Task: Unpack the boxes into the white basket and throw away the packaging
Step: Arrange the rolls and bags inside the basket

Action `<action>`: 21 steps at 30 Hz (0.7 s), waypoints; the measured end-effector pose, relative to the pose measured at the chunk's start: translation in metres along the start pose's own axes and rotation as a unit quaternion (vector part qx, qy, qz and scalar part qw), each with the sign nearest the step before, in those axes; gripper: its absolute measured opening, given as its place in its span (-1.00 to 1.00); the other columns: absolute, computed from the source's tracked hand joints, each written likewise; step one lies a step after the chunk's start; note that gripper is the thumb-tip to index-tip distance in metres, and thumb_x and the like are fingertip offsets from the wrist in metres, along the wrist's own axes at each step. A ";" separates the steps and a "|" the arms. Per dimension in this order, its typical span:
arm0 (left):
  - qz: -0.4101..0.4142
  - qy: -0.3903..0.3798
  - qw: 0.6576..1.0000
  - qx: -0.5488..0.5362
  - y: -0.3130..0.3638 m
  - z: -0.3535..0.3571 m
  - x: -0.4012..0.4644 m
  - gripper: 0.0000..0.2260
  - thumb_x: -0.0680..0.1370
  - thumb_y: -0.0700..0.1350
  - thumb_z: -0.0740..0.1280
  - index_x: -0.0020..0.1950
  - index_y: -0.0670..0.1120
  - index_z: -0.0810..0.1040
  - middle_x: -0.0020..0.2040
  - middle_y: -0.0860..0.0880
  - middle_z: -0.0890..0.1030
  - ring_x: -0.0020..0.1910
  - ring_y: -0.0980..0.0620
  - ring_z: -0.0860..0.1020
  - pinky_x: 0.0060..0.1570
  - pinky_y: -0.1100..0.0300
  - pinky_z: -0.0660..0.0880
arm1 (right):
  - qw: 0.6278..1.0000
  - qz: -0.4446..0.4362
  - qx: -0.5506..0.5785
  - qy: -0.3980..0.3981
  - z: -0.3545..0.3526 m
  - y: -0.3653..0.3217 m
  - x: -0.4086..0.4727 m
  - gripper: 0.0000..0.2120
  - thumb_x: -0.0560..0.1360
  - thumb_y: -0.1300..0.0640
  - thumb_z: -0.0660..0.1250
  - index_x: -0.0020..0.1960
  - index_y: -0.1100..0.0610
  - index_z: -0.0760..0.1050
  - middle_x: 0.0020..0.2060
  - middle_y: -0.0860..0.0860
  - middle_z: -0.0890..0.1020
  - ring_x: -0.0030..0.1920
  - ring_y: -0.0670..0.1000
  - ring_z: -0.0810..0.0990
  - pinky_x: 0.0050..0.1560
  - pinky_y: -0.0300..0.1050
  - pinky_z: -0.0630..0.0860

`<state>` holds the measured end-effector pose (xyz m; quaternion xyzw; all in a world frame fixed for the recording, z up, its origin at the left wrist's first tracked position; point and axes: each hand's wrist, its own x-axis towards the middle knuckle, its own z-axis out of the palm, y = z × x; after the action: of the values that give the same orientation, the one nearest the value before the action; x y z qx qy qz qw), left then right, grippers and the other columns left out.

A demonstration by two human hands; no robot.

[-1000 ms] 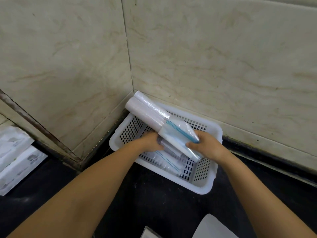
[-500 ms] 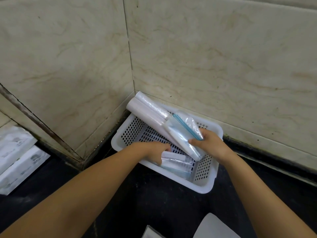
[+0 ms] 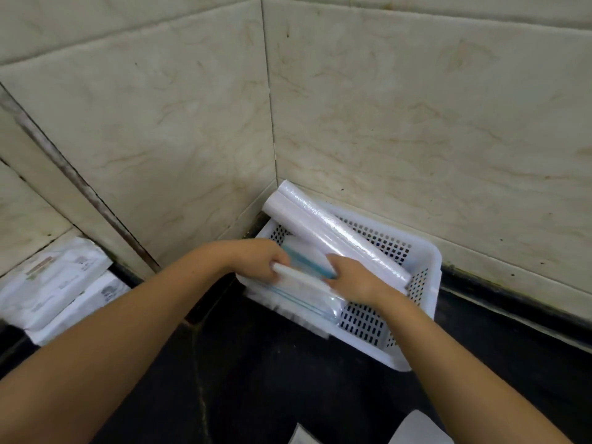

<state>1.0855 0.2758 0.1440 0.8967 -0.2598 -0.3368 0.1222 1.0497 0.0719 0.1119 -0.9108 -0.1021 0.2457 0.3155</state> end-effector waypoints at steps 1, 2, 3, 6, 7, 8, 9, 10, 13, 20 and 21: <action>0.002 0.011 1.000 -0.008 0.000 -0.002 -0.003 -0.91 0.47 -0.26 0.29 -0.22 -0.13 0.52 -0.29 0.02 0.47 -0.29 0.09 0.41 -0.26 0.23 0.31 | 0.999 0.011 0.010 -0.030 0.006 -0.002 0.003 -0.81 0.56 0.23 0.23 0.17 0.10 0.43 -0.04 -0.05 0.49 -0.02 -0.04 0.47 0.16 -0.10 0.42; 0.000 0.021 1.000 -0.021 0.002 -0.003 -0.003 -0.92 0.48 -0.25 0.29 -0.20 -0.14 0.53 -0.28 0.01 0.48 -0.28 0.08 0.42 -0.26 0.24 0.31 | 0.998 0.032 0.014 -0.059 0.010 0.001 0.004 -0.82 0.57 0.29 0.20 0.14 0.11 0.40 -0.12 -0.05 0.47 -0.06 -0.07 0.45 0.19 -0.13 0.40; -0.003 0.032 0.999 -0.032 0.002 -0.001 -0.001 -0.90 0.49 -0.25 0.29 -0.22 -0.13 0.51 -0.29 0.01 0.47 -0.27 0.07 0.42 -0.27 0.24 0.30 | 0.995 0.058 0.005 -0.079 0.012 0.005 0.005 -0.84 0.58 0.34 0.17 0.09 0.12 0.35 -0.20 -0.06 0.41 -0.11 -0.08 0.42 0.18 -0.20 0.40; -0.027 0.039 0.999 -0.027 0.001 0.013 0.016 -0.79 0.48 -0.25 0.26 -0.33 -0.04 0.42 -0.28 -0.01 0.48 -0.21 -0.01 0.45 -0.22 0.17 0.33 | 0.988 0.097 -0.039 -0.112 0.009 0.024 0.007 -0.75 0.58 0.38 0.15 0.25 0.32 0.36 0.04 0.02 0.46 0.07 0.01 0.46 0.22 -0.29 0.40; -0.041 0.030 0.999 -0.015 0.000 0.019 0.023 -0.77 0.48 -0.25 0.25 -0.34 -0.01 0.40 -0.26 -0.02 0.49 -0.18 -0.03 0.47 -0.18 0.15 0.35 | 0.986 0.103 -0.051 -0.124 0.008 0.024 0.007 -0.59 0.57 0.37 0.16 0.41 0.30 0.26 0.24 0.09 0.44 0.24 0.06 0.44 0.30 -0.22 0.35; -0.057 0.021 0.998 0.003 0.001 0.024 0.030 -0.77 0.49 -0.25 0.24 -0.33 0.00 0.39 -0.25 -0.03 0.50 -0.16 -0.04 0.48 -0.16 0.14 0.37 | 0.983 0.107 -0.061 -0.135 0.008 0.021 0.008 -0.50 0.57 0.35 0.17 0.49 0.25 0.17 0.39 0.12 0.36 0.36 0.09 0.38 0.36 -0.16 0.30; -0.071 0.016 0.997 0.022 0.002 0.028 0.035 -0.78 0.50 -0.26 0.22 -0.31 0.00 0.40 -0.24 -0.02 0.50 -0.15 -0.05 0.48 -0.17 0.14 0.38 | 0.983 0.099 -0.062 -0.144 0.008 0.017 0.008 -0.46 0.57 0.35 0.17 0.51 0.20 0.13 0.46 0.13 0.30 0.42 0.11 0.33 0.41 -0.11 0.26; -0.081 0.015 0.996 0.040 0.004 0.032 0.040 -0.80 0.51 -0.26 0.21 -0.26 -0.01 0.43 -0.21 -0.02 0.50 -0.15 -0.05 0.49 -0.17 0.13 0.40 | 0.983 0.092 -0.058 -0.151 0.009 0.016 0.011 -0.46 0.58 0.33 0.16 0.52 0.16 0.12 0.49 0.13 0.26 0.45 0.12 0.29 0.44 -0.07 0.24; -0.089 0.021 0.988 0.121 0.012 0.037 0.048 -0.79 0.55 -0.26 0.16 0.05 -0.10 0.55 -0.13 -0.07 0.53 -0.15 -0.05 0.48 -0.17 0.12 0.41 | 0.982 0.078 -0.061 -0.162 0.005 0.012 0.010 -0.47 0.61 0.18 0.14 0.53 0.16 0.08 0.53 0.11 0.18 0.51 0.11 0.20 0.48 -0.03 0.15; -0.131 -0.017 0.936 0.325 0.028 0.041 0.064 -0.67 0.56 -0.19 0.25 0.32 -0.13 0.40 0.29 -0.14 0.46 0.27 -0.11 0.41 0.26 0.01 0.34 | 0.990 0.059 -0.099 -0.086 -0.024 0.014 -0.018 -0.58 0.64 -0.02 0.04 0.14 0.28 0.51 0.09 0.19 0.61 0.17 0.19 0.57 0.15 -0.01 0.48; -0.127 0.006 0.945 0.303 0.027 0.037 0.062 -0.60 0.53 -0.13 0.31 0.36 -0.13 0.35 0.33 -0.15 0.43 0.29 -0.12 0.39 0.27 -0.01 0.35 | 0.994 0.040 -0.096 -0.024 -0.029 0.016 -0.020 -0.64 0.63 0.02 0.09 0.10 0.27 0.53 0.03 0.17 0.64 0.10 0.19 0.60 0.10 -0.02 0.52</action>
<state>1.0901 0.2175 0.0929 0.9189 -0.2329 -0.2499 -0.1973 1.0477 0.0378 0.1295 -0.9341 -0.0960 0.2695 0.2134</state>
